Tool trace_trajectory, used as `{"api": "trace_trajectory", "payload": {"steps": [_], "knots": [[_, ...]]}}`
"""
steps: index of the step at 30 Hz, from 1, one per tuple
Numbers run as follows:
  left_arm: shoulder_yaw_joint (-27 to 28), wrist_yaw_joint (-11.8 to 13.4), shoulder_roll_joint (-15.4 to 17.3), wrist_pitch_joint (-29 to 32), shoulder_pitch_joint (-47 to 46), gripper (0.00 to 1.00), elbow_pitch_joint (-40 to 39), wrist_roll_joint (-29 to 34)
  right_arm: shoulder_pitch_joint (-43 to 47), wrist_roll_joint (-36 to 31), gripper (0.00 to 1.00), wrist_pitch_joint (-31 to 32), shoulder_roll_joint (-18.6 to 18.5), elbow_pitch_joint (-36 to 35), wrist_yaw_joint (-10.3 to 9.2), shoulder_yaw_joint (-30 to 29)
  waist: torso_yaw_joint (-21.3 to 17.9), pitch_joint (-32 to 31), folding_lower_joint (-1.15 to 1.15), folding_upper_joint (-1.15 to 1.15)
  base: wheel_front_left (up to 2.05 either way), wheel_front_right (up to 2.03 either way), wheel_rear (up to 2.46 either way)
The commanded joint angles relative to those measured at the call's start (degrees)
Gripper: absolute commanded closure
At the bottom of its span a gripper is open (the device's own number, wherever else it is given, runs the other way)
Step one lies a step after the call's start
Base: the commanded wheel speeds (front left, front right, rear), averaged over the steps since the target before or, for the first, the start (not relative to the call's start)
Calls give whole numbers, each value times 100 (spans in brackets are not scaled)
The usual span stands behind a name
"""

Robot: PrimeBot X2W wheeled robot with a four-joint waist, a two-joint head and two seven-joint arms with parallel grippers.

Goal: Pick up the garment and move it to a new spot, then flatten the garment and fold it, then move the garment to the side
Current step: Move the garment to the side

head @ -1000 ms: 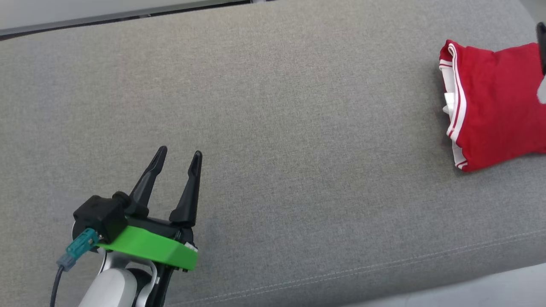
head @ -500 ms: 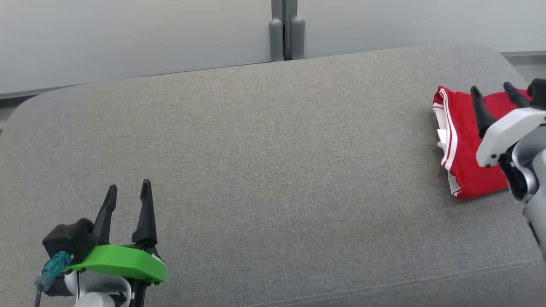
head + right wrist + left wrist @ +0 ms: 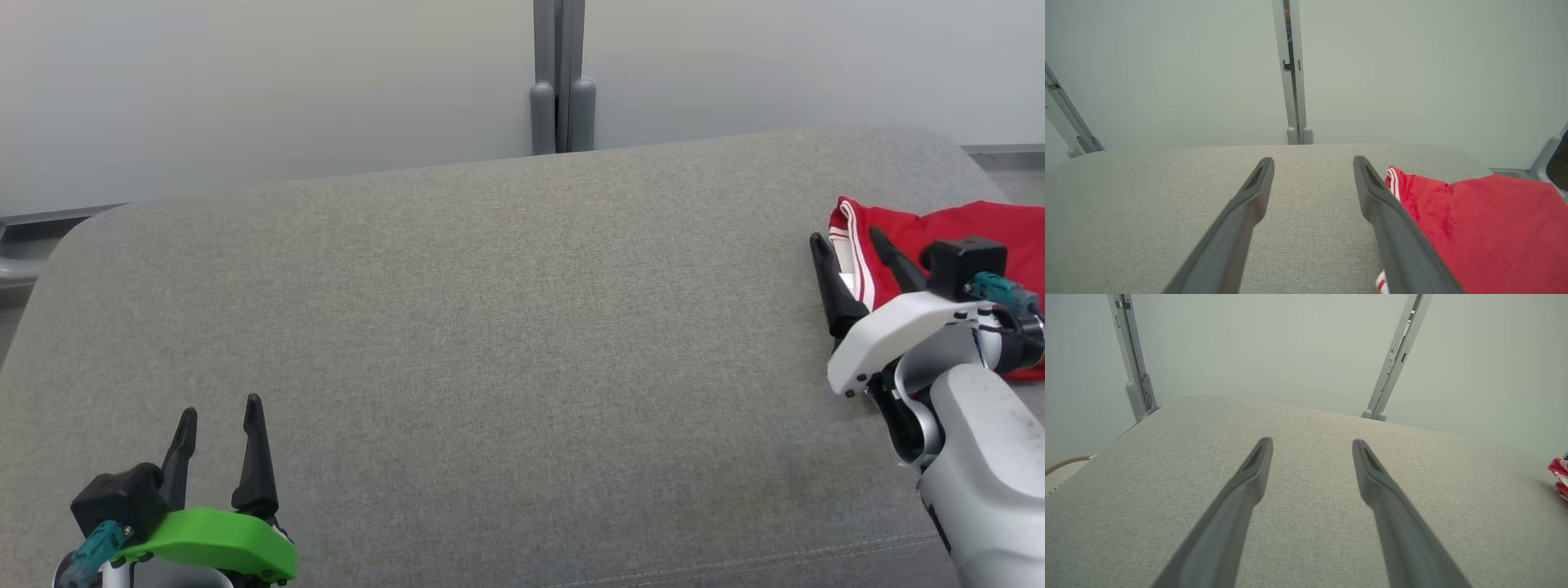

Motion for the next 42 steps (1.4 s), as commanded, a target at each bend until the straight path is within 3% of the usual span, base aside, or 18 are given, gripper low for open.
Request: {"api": "trace_trajectory", "payload": {"steps": [1,13,20,42], "knots": [[13,54,34,-50,115,0,40,7,256,-83,0,-30,155,-193,-6,-104,35,-37,0,0,0,0,0],[31,-15,85,-201,365,0,170,-60,1238,-573,0,85,990,-1023,-4,-610,154,-160,0,0,0,0,0],[-77,-272,132,-188,370,0,275,-162,1776,-832,0,235,1334,-1566,-4,-649,210,-231,0,0,0,0,0],[-277,-355,126,-249,389,0,393,-123,2635,-899,0,293,1574,-2353,-5,-482,232,-344,0,0,0,0,0]]}}
